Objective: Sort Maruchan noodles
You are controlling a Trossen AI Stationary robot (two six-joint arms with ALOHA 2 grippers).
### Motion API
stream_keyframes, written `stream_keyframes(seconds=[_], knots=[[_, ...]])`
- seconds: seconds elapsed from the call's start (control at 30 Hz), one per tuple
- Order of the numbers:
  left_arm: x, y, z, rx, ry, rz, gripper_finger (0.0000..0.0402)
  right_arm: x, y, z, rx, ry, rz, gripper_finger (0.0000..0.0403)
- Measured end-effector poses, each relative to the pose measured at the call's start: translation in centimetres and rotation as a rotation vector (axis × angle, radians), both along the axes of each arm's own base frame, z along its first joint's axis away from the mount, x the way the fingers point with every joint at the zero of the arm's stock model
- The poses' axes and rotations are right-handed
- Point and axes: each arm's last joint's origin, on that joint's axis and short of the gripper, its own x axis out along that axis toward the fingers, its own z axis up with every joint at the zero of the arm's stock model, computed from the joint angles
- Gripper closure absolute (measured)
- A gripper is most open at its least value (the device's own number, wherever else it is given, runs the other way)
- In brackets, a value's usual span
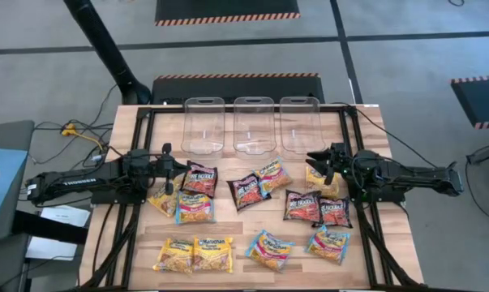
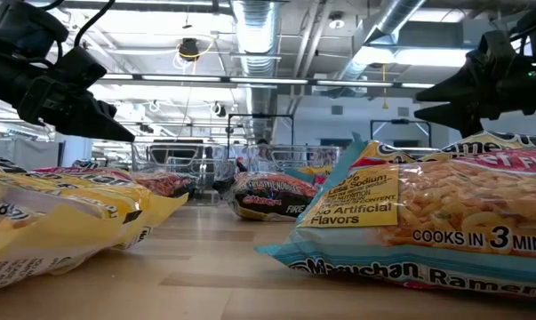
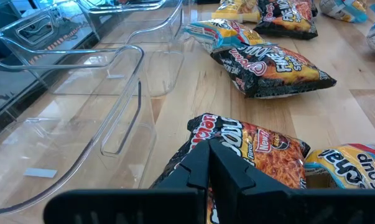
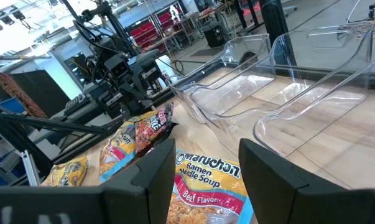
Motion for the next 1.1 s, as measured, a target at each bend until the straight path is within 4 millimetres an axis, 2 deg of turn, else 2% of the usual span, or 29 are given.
stream_keyframes(seconds=[0.73,0.9,1.1], knots=[[0.0,0.0,0.0,0.0,0.0,0.0,0.0401,0.0,0.0,0.2,0.011,-0.028,-0.002,0.02],[0.0,0.0,0.0,0.0,0.0,0.0,0.0401,0.0,0.0,1.5,-0.023,-0.111,0.004,0.02],[0.0,0.0,0.0,0.0,0.0,0.0,0.0401,-0.6,0.2,5.1,-0.145,-0.203,0.024,0.02]])
